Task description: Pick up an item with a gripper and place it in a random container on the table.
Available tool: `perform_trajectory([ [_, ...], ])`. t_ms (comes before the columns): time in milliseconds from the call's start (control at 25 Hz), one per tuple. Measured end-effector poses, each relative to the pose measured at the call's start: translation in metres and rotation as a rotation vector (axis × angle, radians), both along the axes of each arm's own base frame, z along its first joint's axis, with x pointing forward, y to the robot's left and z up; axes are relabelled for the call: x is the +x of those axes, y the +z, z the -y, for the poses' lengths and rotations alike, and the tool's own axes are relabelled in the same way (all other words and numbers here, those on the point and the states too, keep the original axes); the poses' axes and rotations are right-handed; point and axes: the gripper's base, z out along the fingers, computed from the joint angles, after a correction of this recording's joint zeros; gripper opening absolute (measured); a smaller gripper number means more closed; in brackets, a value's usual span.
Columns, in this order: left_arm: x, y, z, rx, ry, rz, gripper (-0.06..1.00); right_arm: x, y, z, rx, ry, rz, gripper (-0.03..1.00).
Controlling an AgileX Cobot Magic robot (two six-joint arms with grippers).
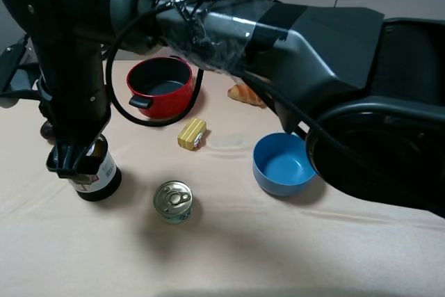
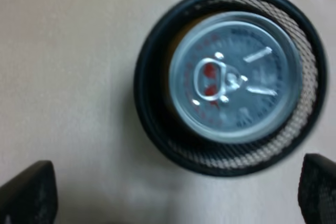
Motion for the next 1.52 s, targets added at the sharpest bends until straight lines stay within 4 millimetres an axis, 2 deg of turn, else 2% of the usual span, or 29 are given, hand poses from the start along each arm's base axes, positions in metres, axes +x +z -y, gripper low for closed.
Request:
perform_trajectory([
  [200,0.000,0.000,0.000,0.000,0.000,0.000,0.99,-0.002,0.029,0.009,0.036,-0.052,0.022,0.69],
  [400,0.000,0.000,0.000,0.000,0.000,0.000,0.99,-0.012,0.052,0.034,0.012,-0.064,0.029,0.69],
  [600,0.000,0.000,0.000,0.000,0.000,0.000,0.99,-0.025,0.061,0.070,-0.060,-0.080,0.036,0.69],
  [960,0.000,0.000,0.000,0.000,0.000,0.000,0.99,-0.045,0.064,0.141,-0.160,-0.216,-0.022,0.69],
  [1360,0.000,0.000,0.000,0.000,0.000,0.000,0.99,-0.076,0.082,0.201,-0.147,-0.302,-0.046,0.69],
  [1520,0.000,0.000,0.000,0.000,0.000,0.000,0.99,-0.092,0.086,0.233,-0.136,-0.373,-0.060,0.69],
])
